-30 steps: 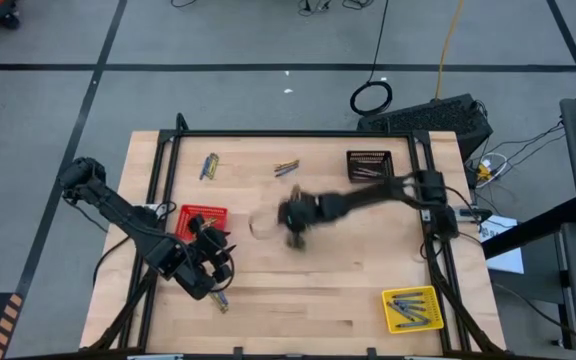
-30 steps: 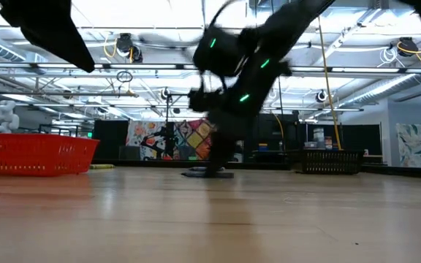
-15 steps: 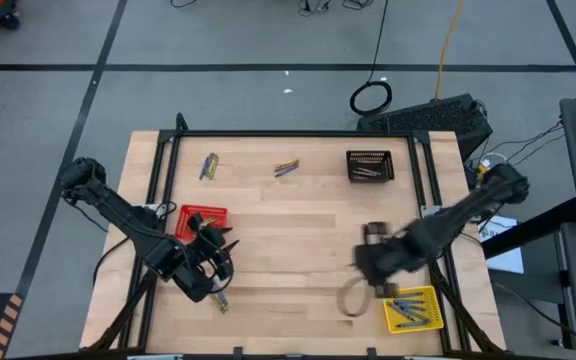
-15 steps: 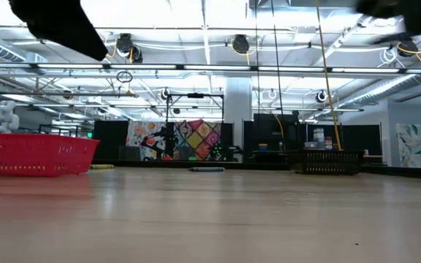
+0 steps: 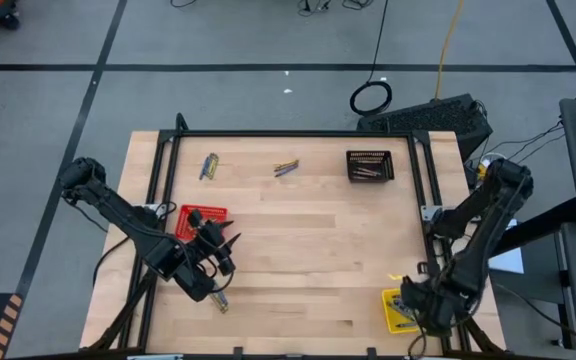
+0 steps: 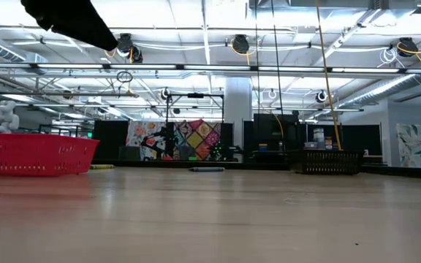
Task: Sort crayons
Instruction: Put the blue crayon into the yellow bin, then put the right green crayon into the red bin
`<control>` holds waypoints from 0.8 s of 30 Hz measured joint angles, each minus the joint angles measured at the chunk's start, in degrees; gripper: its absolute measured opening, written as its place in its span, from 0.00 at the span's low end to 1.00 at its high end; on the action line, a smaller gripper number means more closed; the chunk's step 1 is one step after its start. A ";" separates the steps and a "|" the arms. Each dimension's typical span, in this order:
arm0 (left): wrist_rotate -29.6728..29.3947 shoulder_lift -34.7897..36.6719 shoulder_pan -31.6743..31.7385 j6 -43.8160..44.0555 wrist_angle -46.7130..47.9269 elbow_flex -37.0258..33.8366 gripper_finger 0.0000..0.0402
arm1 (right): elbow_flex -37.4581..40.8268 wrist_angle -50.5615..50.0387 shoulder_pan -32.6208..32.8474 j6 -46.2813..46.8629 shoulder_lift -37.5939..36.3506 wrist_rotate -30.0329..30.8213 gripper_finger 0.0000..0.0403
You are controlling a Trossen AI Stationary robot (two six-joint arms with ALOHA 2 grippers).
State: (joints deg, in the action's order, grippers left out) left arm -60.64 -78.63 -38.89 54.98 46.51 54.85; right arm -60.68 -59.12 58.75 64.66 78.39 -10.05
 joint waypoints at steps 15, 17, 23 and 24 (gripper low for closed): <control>0.40 0.00 0.28 -0.27 -1.64 0.00 0.44 | 9.46 8.61 -4.10 0.88 -1.24 -0.28 0.24; 0.42 0.00 0.31 -0.54 -2.31 0.00 0.44 | 7.41 7.46 -5.73 1.36 -2.12 2.63 0.29; -1.29 0.00 2.44 -7.27 -9.93 0.00 0.44 | 1.51 8.92 -11.15 -12.80 -4.00 30.86 0.31; -1.84 0.00 3.48 -8.17 -11.63 0.00 0.44 | 1.39 10.64 -12.20 -17.01 -4.16 37.02 0.30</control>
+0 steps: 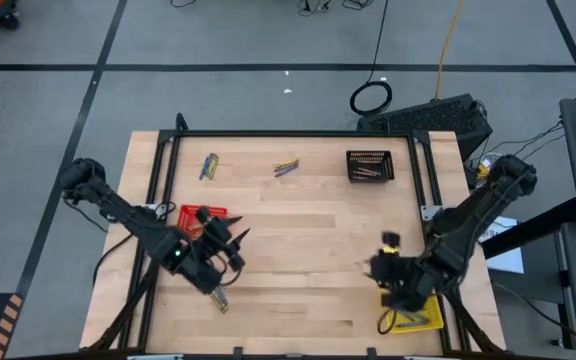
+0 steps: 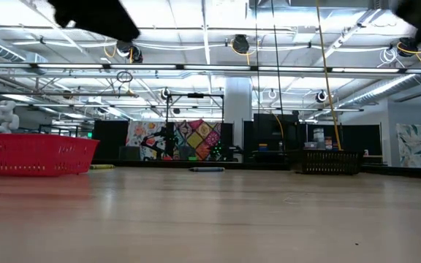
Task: Sort crayons
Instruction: Put the right green crayon into the red bin
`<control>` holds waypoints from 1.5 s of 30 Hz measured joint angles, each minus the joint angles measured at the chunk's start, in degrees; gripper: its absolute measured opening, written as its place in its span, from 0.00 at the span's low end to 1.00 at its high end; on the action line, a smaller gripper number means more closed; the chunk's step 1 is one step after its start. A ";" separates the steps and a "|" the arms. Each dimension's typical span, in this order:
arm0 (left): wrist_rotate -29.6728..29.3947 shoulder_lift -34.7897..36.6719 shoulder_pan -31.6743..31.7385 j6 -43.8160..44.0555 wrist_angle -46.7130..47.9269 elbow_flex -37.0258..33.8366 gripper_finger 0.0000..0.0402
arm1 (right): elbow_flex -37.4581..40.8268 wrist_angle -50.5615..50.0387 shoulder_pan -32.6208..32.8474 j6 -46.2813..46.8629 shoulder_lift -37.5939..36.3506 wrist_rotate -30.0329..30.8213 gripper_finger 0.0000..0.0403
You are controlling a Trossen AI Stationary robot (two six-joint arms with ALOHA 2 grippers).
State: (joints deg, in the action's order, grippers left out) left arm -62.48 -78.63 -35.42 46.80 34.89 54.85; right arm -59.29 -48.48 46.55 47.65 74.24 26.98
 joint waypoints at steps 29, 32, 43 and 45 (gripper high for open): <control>46.01 -2.98 77.54 -23.68 10.62 2.72 0.55 | 21.64 91.55 -46.50 -45.84 27.34 -16.61 0.21; 47.54 -5.96 79.12 -23.64 10.70 2.71 0.58 | 21.42 94.93 -46.50 -47.11 31.19 -16.61 0.21; 49.91 -15.21 75.62 -23.68 12.32 2.67 0.59 | 21.40 104.62 -46.69 -49.54 35.30 -16.60 0.21; 49.86 -15.66 74.83 -23.66 12.71 2.60 0.59 | 21.40 104.60 -46.87 -49.06 35.25 -16.60 0.21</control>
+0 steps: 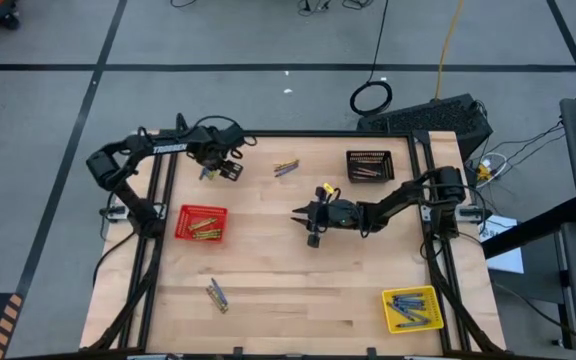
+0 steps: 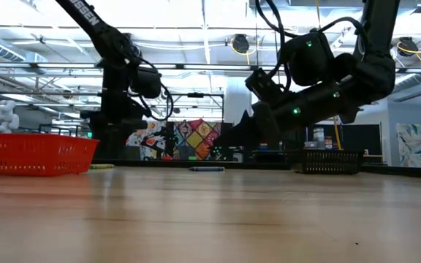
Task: Sort crayons
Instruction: Put the right green crayon into the red bin
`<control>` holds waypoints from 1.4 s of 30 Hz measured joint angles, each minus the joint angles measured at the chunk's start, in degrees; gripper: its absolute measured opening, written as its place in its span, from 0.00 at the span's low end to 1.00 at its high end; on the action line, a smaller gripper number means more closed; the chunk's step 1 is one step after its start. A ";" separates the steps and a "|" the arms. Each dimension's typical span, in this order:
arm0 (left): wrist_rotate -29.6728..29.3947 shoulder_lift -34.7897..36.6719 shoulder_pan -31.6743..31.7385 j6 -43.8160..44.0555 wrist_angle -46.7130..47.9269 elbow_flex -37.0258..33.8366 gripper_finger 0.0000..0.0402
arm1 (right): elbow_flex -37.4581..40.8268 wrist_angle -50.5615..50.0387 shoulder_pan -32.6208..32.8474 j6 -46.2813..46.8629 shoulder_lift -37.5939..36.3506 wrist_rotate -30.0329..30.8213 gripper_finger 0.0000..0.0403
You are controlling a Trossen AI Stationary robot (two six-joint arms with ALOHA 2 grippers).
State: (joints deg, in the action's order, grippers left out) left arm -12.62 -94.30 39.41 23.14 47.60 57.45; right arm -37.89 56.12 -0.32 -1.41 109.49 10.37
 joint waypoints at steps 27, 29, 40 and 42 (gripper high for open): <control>7.19 -0.03 0.36 2.01 -10.32 -7.69 0.43 | 0.02 0.46 -0.35 3.33 -0.04 -0.13 0.21; 7.67 -0.03 -0.41 1.99 -10.36 -7.69 0.43 | 0.02 0.44 -0.35 3.33 -0.04 -0.13 0.21; 6.92 -1.52 -4.01 0.04 -14.90 -7.60 0.38 | 0.02 0.22 -0.35 3.30 -0.34 -0.15 0.21; 6.64 -2.49 -4.04 -0.01 -15.41 -7.50 0.34 | 0.04 0.09 -0.35 3.07 -1.00 -0.15 0.21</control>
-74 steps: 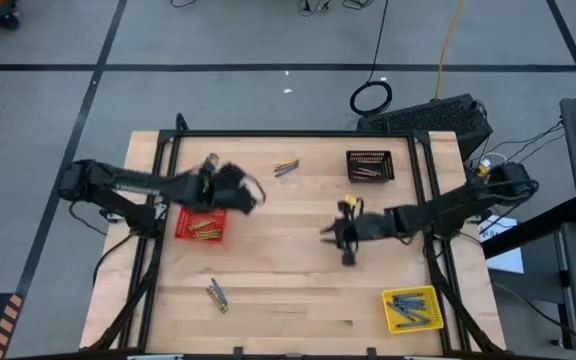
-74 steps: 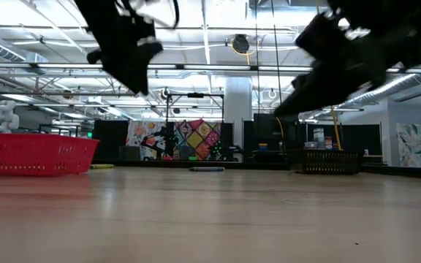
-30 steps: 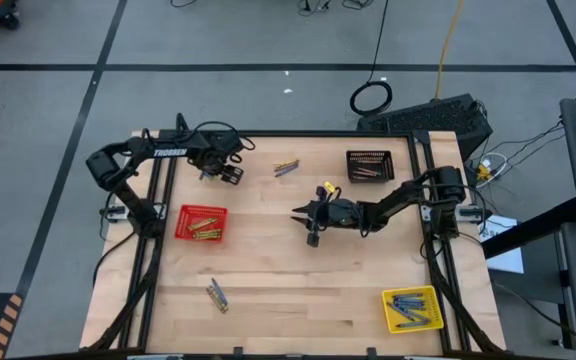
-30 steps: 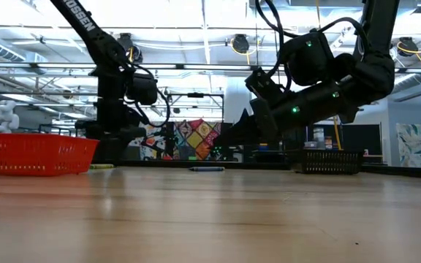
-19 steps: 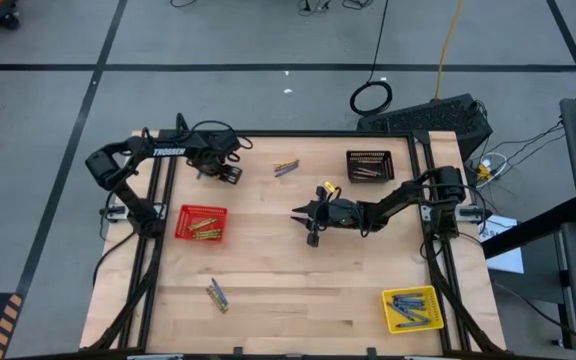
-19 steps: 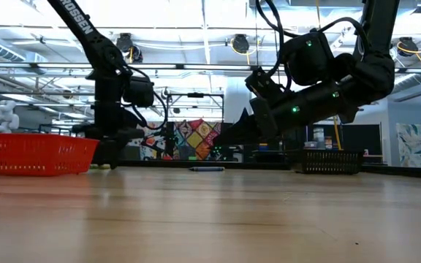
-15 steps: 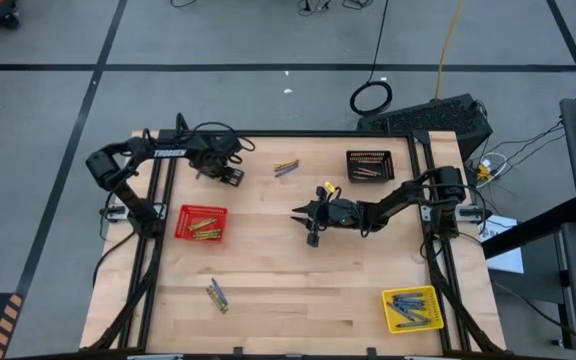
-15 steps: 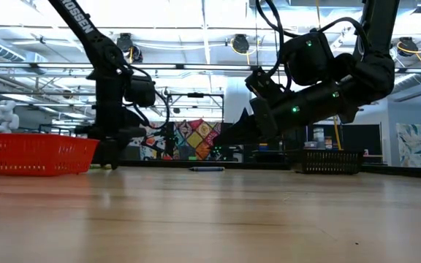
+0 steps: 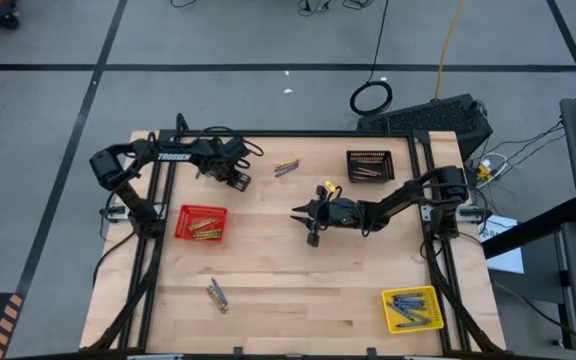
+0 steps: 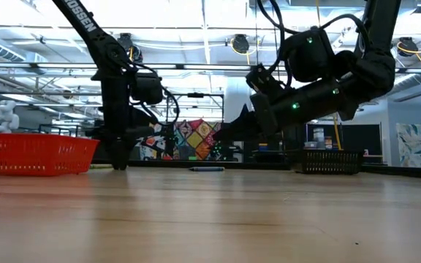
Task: Sort crayons
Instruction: Put the right green crayon into the red bin
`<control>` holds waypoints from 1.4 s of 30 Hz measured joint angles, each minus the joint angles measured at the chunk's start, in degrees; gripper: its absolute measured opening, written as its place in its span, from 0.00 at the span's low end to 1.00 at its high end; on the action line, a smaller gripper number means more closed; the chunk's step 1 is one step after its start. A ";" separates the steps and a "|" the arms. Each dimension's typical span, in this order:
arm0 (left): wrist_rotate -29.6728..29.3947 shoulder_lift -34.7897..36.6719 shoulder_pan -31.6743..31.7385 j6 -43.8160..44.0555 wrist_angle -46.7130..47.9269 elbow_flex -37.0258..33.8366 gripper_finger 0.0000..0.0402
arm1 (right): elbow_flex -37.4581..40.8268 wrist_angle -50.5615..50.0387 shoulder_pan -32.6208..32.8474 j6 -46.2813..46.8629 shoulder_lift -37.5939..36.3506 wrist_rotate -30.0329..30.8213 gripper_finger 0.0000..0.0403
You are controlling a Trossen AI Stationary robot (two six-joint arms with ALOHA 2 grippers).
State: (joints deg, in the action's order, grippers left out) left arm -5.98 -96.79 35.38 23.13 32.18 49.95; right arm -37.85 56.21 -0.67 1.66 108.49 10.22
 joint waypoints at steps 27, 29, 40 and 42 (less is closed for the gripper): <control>-5.56 9.84 -9.27 3.54 7.39 0.13 0.05 | 0.03 -19.57 0.00 -4.37 -11.20 0.20 0.21; -5.33 9.59 -7.68 3.52 4.65 0.13 0.11 | 0.03 -19.20 0.00 -4.51 -11.20 0.20 0.21; -16.49 4.33 -4.06 15.84 -6.56 0.18 0.56 | 0.03 -19.19 0.00 -4.09 -11.20 0.22 0.21; -17.19 2.76 -4.00 16.82 -7.05 0.20 0.58 | 0.03 -19.20 0.00 -4.09 -11.20 0.22 0.21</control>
State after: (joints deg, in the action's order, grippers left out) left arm -23.18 -94.02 31.37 39.95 25.14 50.15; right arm -37.82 37.01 -0.67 -2.44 97.30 10.44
